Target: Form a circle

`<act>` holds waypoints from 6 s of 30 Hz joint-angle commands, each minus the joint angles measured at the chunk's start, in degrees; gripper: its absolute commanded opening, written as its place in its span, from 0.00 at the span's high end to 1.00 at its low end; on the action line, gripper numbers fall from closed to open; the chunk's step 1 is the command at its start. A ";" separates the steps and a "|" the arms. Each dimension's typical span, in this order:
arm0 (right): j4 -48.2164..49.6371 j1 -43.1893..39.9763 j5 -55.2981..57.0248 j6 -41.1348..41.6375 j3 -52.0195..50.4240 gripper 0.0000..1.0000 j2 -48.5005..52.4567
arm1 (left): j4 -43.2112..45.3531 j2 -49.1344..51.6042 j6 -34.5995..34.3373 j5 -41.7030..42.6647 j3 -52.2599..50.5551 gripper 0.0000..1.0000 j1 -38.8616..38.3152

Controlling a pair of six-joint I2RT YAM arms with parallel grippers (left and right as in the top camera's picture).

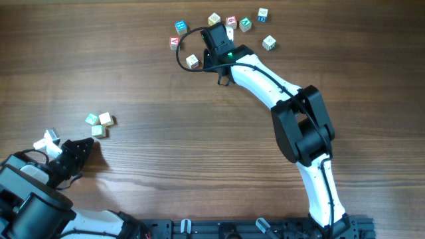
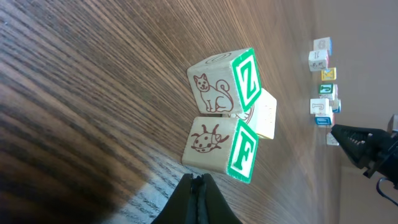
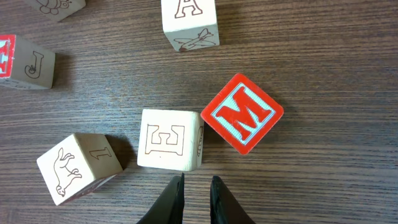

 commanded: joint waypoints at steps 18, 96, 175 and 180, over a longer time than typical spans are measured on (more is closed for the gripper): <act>-0.28 -0.13 -0.55 -0.79 -0.46 0.84 -1.68 | 1.49 0.63 -0.61 2.03 -0.31 0.96 0.24; -2.43 -0.13 -0.52 -0.79 -0.46 0.84 -1.68 | 2.64 0.63 -2.60 -0.63 -0.31 0.96 0.39; 42.01 18.18 -44.48 41.72 7.39 0.95 17.97 | 3.72 -4.66 -21.44 2.19 1.42 0.96 5.51; 46.23 20.06 -40.83 48.28 7.50 0.95 17.97 | 4.04 -4.66 -23.04 2.19 1.42 0.96 5.51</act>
